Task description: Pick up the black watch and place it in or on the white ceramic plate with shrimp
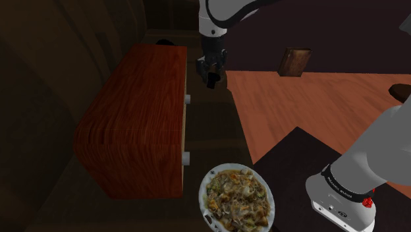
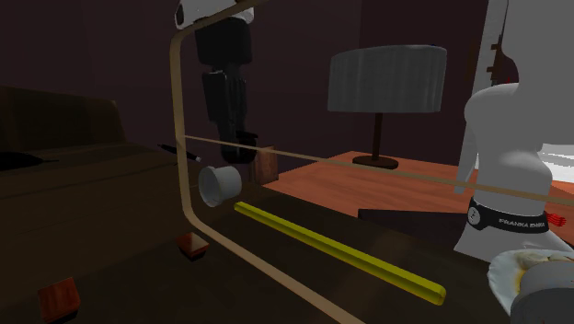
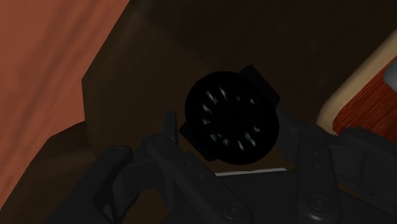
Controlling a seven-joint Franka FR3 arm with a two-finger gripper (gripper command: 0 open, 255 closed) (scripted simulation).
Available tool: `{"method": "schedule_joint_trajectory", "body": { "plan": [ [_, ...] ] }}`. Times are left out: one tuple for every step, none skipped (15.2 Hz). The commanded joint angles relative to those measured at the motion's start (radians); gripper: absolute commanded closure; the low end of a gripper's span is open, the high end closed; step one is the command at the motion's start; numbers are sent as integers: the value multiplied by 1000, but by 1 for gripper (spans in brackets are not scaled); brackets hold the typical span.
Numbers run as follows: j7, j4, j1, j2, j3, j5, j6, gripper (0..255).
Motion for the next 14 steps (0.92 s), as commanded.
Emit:
{"method": "schedule_joint_trajectory", "body": {
  "plan": [
    [-1, 20, 0, -7, 0, 2, -27, 255],
    [-2, 30, 0, -10, 0, 3, -40, 255],
    [-3, 40, 0, -13, 0, 4, -53, 255],
    [-4, 51, 0, -15, 0, 4, -66, 255],
    [-5, 61, 0, -18, 0, 5, -79, 255],
    [-5, 72, 0, -20, 0, 6, -92, 255],
    [-6, 84, 0, -22, 0, 6, -105, 255],
    [-6, 91, 0, -23, 0, 6, -113, 255],
    [7, 59, 7, -50, 8, 13, -108, 255],
    [20, 28, 15, -77, 16, 20, -104, 255],
    [34, -1, 23, -103, 24, 27, -101, 255],
    [48, -29, 31, -129, 32, 35, -98, 255],
    [62, -56, 40, -154, 41, 43, -97, 255],
    [76, -81, 49, -179, 50, 51, -95, 255]
  ]
}}
